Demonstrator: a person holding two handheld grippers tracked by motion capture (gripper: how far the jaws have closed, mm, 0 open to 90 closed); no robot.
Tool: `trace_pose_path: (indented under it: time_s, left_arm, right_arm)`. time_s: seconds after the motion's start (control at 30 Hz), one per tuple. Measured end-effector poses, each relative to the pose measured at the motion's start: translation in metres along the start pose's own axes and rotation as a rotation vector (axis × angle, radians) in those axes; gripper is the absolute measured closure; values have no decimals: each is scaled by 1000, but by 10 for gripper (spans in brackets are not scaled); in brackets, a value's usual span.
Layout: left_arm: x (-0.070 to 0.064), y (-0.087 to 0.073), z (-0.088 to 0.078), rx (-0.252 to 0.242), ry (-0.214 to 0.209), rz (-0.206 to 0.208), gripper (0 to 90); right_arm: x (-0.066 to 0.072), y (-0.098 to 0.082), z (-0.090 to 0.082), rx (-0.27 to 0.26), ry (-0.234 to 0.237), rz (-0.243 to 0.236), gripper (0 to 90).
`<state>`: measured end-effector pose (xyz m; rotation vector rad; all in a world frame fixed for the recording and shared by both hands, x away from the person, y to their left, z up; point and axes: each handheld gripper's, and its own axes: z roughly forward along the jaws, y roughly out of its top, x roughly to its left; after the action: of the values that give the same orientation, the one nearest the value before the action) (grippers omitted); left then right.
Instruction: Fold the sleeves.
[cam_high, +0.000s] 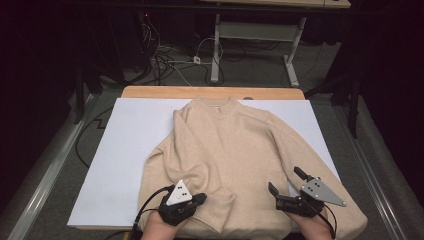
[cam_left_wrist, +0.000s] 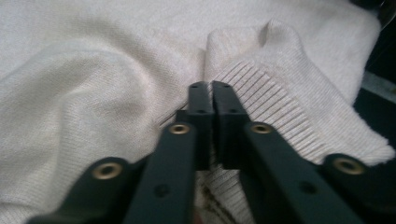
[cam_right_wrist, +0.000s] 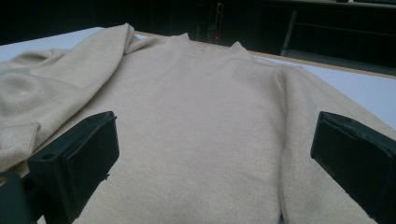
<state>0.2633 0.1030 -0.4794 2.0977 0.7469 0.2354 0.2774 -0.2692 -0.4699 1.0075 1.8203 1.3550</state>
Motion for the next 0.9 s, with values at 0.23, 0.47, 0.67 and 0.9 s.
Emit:
trace_pose_path:
  time_s: [0.23,0.47,0.67,0.9]
  left_arm:
    - [-2,1,-7,-38,9,13,876]
    - [0,1,-17,-74,28,1,875]
    - [10,-3,-11,-44,15,-57,621]
    - [8,-3,-3,7,28,-55,483]
  right_arm:
    - [0,1,-1,-2,2,-3,16]
    - [0,1,0,-3,3,-3,16]
    - [0,1,-1,-2,3,-7,16]
    - [0,1,-1,-3,2,-10,16]
